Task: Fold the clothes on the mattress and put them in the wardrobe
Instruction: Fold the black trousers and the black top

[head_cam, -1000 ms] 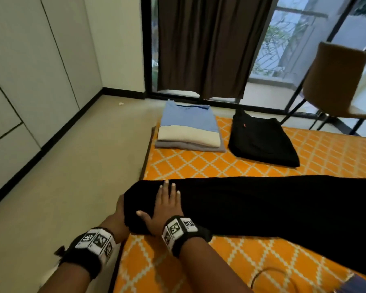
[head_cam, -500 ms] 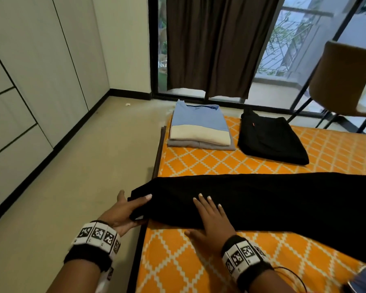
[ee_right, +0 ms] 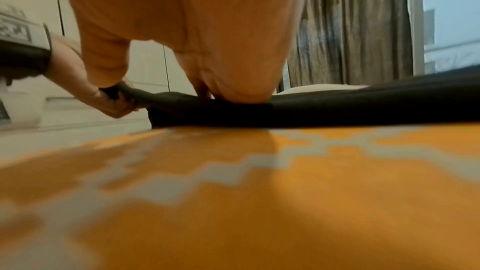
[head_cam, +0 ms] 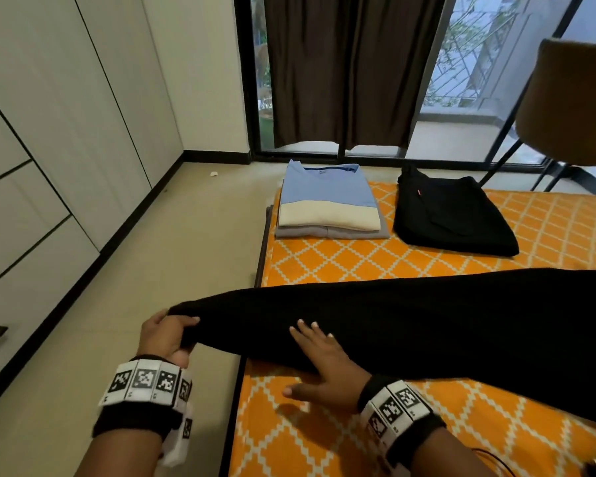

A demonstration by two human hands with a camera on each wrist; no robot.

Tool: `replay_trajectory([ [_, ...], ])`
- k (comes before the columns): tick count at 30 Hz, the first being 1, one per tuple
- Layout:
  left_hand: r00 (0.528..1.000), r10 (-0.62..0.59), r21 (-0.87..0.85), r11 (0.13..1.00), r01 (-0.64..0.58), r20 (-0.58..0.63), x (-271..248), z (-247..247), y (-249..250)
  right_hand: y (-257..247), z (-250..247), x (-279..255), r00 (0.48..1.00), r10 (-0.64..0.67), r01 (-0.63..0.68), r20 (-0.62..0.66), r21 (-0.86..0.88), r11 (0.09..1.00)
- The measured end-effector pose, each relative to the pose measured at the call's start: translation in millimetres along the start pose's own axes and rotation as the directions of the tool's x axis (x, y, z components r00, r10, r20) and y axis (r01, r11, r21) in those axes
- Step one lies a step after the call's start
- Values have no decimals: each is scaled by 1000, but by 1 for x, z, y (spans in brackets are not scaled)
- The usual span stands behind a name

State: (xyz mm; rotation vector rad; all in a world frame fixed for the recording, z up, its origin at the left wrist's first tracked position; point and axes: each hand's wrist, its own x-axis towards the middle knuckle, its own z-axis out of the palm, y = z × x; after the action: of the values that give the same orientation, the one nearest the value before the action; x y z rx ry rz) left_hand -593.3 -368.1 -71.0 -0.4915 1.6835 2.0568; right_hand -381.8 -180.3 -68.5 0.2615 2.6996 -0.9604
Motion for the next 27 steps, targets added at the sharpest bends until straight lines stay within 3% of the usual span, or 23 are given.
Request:
replay_trajectory([
  [2, 994, 109, -95, 989, -110, -22, -14, 2, 10, -14, -1, 1, 999, -34, 39, -29, 202, 979],
  [4, 972, 231, -129, 966, -223, 44, -42, 18, 16, -26, -3, 4, 992, -21, 71, -123, 413, 908],
  [7, 871, 394, -73, 918, -390, 295, -85, 54, 10, -40, -4, 10, 955, 28, 153, -294, 575, 804],
  [8, 815, 400, -33, 904, -426, 420, -97, 66, 5, -41, -3, 14, 933, 65, 186, -355, 628, 756],
  [10, 721, 288, 51, 911, -409, 631, -114, 84, -3, -38, -3, 18, 860, 220, 259, -460, 766, 588],
  [12, 655, 211, 119, 899, -421, 725, -115, 92, -15, -31, -9, 21, 790, 462, 229, -403, 893, 387],
  [14, 684, 271, 119, 877, -465, 678, -112, 93, -24, -25, -22, 18, 775, 574, 219, -262, 965, 146],
  [16, 754, 345, 244, 801, -547, 559, -104, 90, -39, -22, -39, 11, 811, 557, 257, -178, 964, -65],
  [19, 779, 253, 626, 478, -616, 574, -95, 80, -69, -27, -58, 1, 866, 471, 307, -168, 922, -236],
  [21, 802, 270, 711, 371, -597, 533, -82, 77, -92, -29, -63, -3, 881, 433, 339, -191, 894, -294],
  [23, 793, 296, 692, 387, -609, 533, -73, 79, -105, -31, -65, -5, 896, 384, 355, -223, 880, -316],
  [26, 799, 284, 574, 574, -584, 530, -95, 91, -103, -31, -67, -8, 903, 335, 381, -269, 863, -332],
  [27, 800, 308, 559, 587, -586, 516, -97, 92, -101, -30, -68, -8, 896, 340, 396, -284, 857, -329],
])
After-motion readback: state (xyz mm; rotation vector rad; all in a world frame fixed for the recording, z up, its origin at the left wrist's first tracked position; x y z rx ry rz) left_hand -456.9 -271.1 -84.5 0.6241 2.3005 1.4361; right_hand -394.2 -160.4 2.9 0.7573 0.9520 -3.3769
